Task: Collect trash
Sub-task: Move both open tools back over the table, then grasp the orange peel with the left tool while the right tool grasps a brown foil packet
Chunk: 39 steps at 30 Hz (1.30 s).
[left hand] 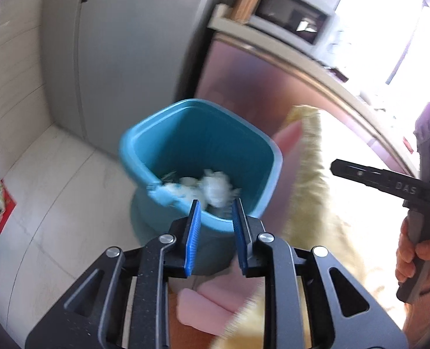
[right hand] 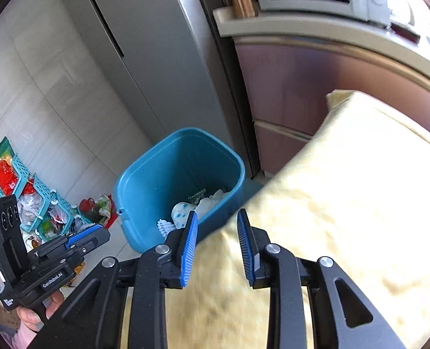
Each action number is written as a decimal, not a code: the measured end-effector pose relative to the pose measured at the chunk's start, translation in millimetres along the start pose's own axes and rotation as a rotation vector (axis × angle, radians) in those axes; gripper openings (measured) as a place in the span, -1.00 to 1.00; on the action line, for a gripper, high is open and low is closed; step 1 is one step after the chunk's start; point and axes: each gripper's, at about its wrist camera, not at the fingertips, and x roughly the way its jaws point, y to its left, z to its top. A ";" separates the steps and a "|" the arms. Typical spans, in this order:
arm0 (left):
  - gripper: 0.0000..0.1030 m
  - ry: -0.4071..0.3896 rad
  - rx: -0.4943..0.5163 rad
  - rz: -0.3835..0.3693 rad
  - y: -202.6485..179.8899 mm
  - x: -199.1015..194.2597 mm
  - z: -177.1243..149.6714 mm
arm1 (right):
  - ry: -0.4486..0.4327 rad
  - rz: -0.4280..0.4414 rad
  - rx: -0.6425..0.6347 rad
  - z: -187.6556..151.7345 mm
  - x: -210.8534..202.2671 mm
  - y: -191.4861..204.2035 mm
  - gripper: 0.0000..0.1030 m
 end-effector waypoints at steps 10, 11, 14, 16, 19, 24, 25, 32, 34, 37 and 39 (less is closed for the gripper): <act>-0.42 0.011 0.236 -0.258 -97.0 -28.0 -29.2 | -0.168 -0.047 0.093 -58.9 -115.7 -49.0 -0.36; -0.42 0.018 0.258 -0.276 -109.3 -28.1 -32.7 | -0.185 -0.061 0.106 -66.7 -127.7 -54.7 -0.36; -0.42 0.048 0.331 -0.326 -139.2 -28.2 -45.7 | -0.230 -0.085 0.144 -92.1 -161.7 -73.6 -0.34; -0.42 0.068 0.376 -0.359 -157.0 -27.8 -54.2 | -0.247 -0.111 0.174 -110.7 -181.2 -86.6 -0.31; -0.42 0.110 0.441 -0.408 -186.4 -23.0 -67.0 | -0.265 -0.164 0.243 -136.2 -206.5 -112.2 -0.30; -0.40 0.196 0.536 -0.518 -236.3 -13.4 -91.1 | -0.286 -0.254 0.354 -175.6 -240.8 -146.9 -0.29; -0.40 0.209 0.556 -0.533 -247.1 -11.4 -98.7 | -0.289 -0.267 0.369 -183.3 -243.9 -151.9 -0.29; -0.35 0.310 0.708 -0.641 -309.6 -2.5 -142.6 | -0.269 -0.316 0.464 -224.0 -249.1 -184.8 -0.29; -0.35 0.329 0.735 -0.644 -320.3 -0.1 -150.5 | -0.270 -0.328 0.487 -233.3 -250.4 -189.9 -0.29; -0.35 0.351 0.760 -0.643 -331.9 4.0 -158.6 | -0.280 -0.354 0.509 -239.7 -251.9 -198.5 -0.29; -0.35 0.349 0.769 -0.638 -336.7 5.1 -161.5 | -0.289 -0.376 0.525 -243.1 -254.4 -205.3 -0.29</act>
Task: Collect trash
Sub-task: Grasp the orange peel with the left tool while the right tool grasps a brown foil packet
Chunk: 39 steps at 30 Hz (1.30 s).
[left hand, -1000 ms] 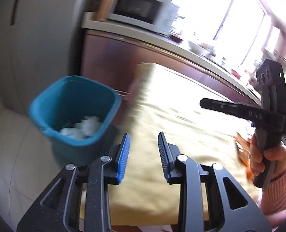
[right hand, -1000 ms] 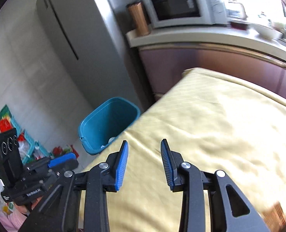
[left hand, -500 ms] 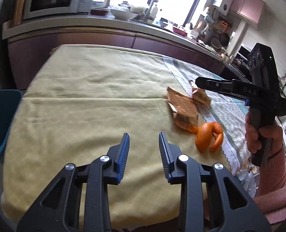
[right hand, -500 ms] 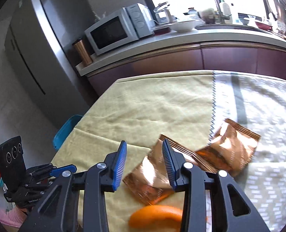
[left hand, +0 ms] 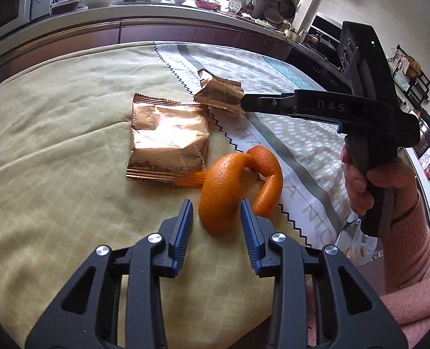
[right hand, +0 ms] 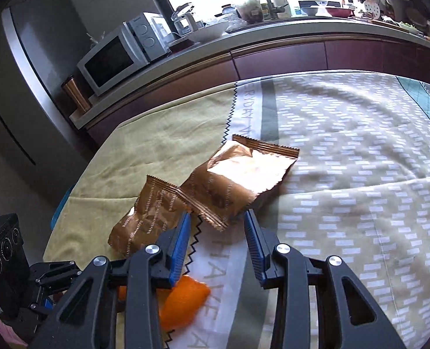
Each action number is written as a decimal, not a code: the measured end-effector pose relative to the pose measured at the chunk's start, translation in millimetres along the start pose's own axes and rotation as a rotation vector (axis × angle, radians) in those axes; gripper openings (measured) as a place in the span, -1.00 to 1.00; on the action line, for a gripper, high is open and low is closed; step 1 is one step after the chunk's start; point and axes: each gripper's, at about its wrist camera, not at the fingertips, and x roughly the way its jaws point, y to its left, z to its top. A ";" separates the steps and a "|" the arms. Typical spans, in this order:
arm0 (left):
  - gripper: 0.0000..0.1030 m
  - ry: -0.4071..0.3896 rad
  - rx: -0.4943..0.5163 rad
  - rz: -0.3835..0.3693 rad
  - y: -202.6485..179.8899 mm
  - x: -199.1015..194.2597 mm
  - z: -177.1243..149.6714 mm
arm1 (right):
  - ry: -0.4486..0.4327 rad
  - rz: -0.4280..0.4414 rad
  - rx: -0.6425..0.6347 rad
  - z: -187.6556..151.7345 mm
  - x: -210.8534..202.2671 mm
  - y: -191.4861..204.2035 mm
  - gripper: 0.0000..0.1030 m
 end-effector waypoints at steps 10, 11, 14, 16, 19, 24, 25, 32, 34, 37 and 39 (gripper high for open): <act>-0.59 -0.003 -0.040 0.006 4.6 2.4 4.1 | 0.006 0.037 0.144 9.8 19.9 -27.3 -0.19; -0.60 -0.005 -0.042 0.006 5.0 1.5 3.5 | 0.007 0.040 0.147 9.7 21.4 -27.5 -0.19; -0.64 -0.014 -0.043 0.006 6.6 -1.8 3.5 | 0.002 0.055 0.160 10.0 25.8 -26.3 -0.21; -0.66 -0.021 -0.045 0.005 6.9 -5.5 2.4 | 0.001 0.062 0.164 10.5 26.0 -26.3 -0.50; -0.68 -0.038 -0.054 -0.001 10.1 -12.8 0.2 | 0.000 0.071 0.170 10.9 26.8 -26.9 -0.89; -0.68 -0.071 -0.075 -0.015 18.4 -29.0 -2.8 | -0.020 0.093 0.160 13.2 22.7 -25.4 -0.96; -0.68 -0.077 -0.081 -0.017 19.5 -31.6 -3.4 | -0.023 0.101 0.156 13.7 21.9 -24.1 -0.96; -0.69 -0.121 -0.116 0.007 34.4 -51.5 -9.3 | -0.032 0.104 0.217 21.2 25.2 -30.2 -0.40; -0.69 -0.126 -0.127 0.015 37.5 -54.5 -10.9 | -0.036 0.108 0.224 26.5 28.7 -32.6 -0.38; -0.68 -0.129 -0.139 0.024 39.4 -56.5 -12.4 | -0.033 0.111 0.231 32.5 34.7 -33.0 -0.37; -0.68 -0.132 -0.144 0.030 40.4 -58.8 -13.8 | -0.029 0.120 0.221 34.1 38.1 -30.3 -0.41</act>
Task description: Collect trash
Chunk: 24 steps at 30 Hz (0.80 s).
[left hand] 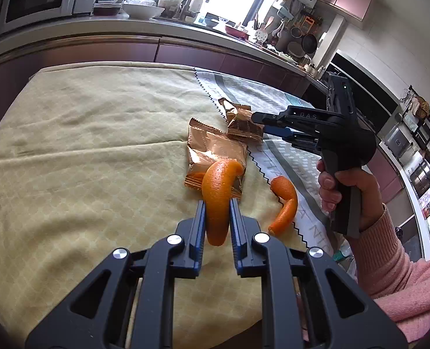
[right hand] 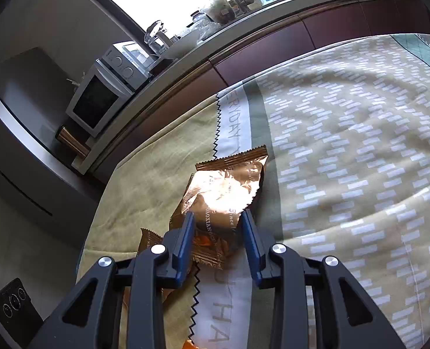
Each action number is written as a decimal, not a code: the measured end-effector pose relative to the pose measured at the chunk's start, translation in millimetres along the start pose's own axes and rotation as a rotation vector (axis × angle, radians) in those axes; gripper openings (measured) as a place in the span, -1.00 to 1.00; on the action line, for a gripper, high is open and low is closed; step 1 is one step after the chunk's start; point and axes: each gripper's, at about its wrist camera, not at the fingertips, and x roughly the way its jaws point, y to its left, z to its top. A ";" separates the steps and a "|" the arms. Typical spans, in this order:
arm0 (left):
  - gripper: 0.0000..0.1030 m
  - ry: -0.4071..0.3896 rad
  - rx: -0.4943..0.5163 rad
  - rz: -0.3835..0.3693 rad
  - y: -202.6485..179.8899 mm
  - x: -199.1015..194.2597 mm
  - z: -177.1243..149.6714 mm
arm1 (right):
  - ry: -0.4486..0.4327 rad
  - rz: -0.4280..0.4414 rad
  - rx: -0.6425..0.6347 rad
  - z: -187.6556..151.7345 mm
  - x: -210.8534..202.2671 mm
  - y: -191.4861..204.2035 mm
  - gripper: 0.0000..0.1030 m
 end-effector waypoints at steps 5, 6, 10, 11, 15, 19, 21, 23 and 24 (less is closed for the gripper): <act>-0.69 -0.007 -0.020 0.017 6.8 -4.9 -1.9 | 0.013 0.017 -0.005 -1.8 6.3 2.8 -0.93; -0.68 -0.009 -0.023 0.022 8.2 -5.8 -1.5 | 0.009 0.020 -0.015 -2.1 5.8 4.5 -0.95; -0.68 -0.020 -0.044 0.041 18.2 -11.1 -0.1 | -0.008 0.022 -0.044 -2.4 0.8 11.1 -0.98; -0.69 -0.025 -0.050 0.047 20.7 -12.7 0.2 | -0.013 0.022 -0.053 -2.3 -0.4 14.6 -0.98; -0.69 -0.045 -0.069 0.074 31.7 -19.2 2.8 | -0.031 0.020 -0.116 -1.9 -5.6 31.3 -0.99; -0.69 -0.071 -0.084 0.102 37.2 -26.3 6.9 | -0.053 0.022 -0.185 -3.7 -11.8 51.4 -0.99; -0.68 -0.078 -0.090 0.112 41.1 -30.2 7.3 | -0.058 0.034 -0.219 -5.2 -14.3 62.8 -0.99; -0.68 -0.088 -0.094 0.130 43.9 -35.1 7.5 | -0.061 0.053 -0.249 -6.6 -16.9 74.1 -0.99; -0.68 -0.093 -0.098 0.135 45.4 -37.7 7.9 | -0.060 0.064 -0.263 -7.5 -17.6 80.2 -0.99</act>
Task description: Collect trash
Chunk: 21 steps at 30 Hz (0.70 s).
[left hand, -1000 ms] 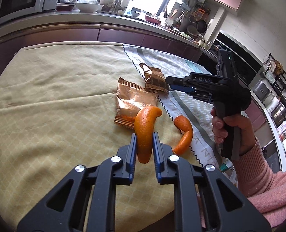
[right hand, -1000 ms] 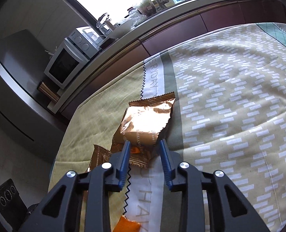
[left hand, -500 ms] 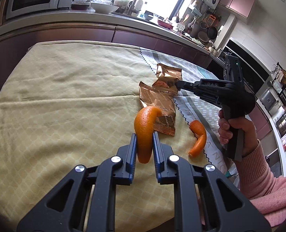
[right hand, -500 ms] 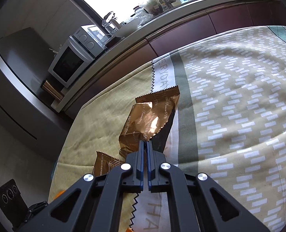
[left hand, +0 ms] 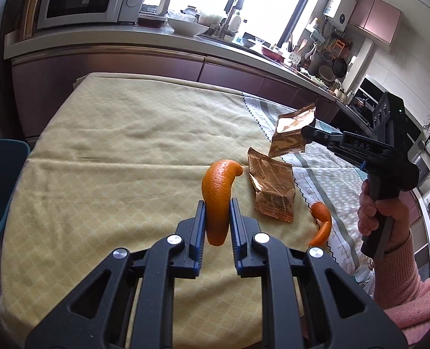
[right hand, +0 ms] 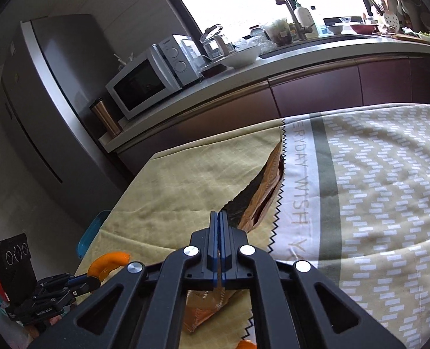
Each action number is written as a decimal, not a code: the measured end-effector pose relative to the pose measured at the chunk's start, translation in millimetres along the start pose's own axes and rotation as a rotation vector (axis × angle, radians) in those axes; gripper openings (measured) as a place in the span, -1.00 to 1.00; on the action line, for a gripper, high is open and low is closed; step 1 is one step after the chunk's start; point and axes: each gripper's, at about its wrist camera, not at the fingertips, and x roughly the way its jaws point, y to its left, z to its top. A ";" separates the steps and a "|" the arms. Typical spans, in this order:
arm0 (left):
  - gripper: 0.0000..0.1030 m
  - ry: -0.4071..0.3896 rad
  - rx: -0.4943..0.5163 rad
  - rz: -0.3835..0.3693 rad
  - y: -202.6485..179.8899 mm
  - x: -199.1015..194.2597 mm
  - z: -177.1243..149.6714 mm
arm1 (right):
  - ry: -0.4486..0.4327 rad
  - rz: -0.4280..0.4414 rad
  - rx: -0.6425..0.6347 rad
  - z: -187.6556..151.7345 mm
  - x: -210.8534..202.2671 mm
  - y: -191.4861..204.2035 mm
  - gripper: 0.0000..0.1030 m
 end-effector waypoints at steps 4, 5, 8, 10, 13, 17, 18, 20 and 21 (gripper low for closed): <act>-0.69 -0.021 -0.010 0.021 6.0 -9.7 1.0 | 0.003 0.050 -0.052 1.0 1.0 23.4 -0.99; -0.68 -0.025 -0.013 0.026 7.0 -12.0 1.4 | 0.007 0.064 -0.062 0.6 2.0 29.0 -0.99; -0.68 -0.041 -0.021 0.042 11.6 -19.6 1.6 | 0.017 0.095 -0.091 -1.8 5.5 44.8 -0.99; -0.68 -0.047 -0.031 0.046 15.2 -23.7 1.2 | 0.022 0.090 -0.114 -2.7 8.1 52.4 -0.99; -0.69 -0.050 -0.040 0.052 19.3 -28.0 -1.4 | 0.022 0.058 -0.104 -4.3 7.6 49.3 -0.98; -0.69 -0.043 -0.044 0.050 22.7 -29.5 -4.0 | 0.010 -0.035 -0.020 -4.7 -1.9 15.6 -0.73; -0.69 -0.041 -0.045 0.050 23.3 -29.1 -4.6 | 0.008 -0.073 0.015 -5.0 -4.6 2.7 -0.51; -0.69 -0.038 -0.048 0.041 23.9 -27.7 -4.7 | 0.003 -0.156 0.075 -7.2 -11.0 -22.1 -0.40; -0.69 -0.037 -0.048 0.038 23.1 -26.6 -4.8 | 0.005 -0.171 0.107 -8.9 -12.5 -33.4 -0.34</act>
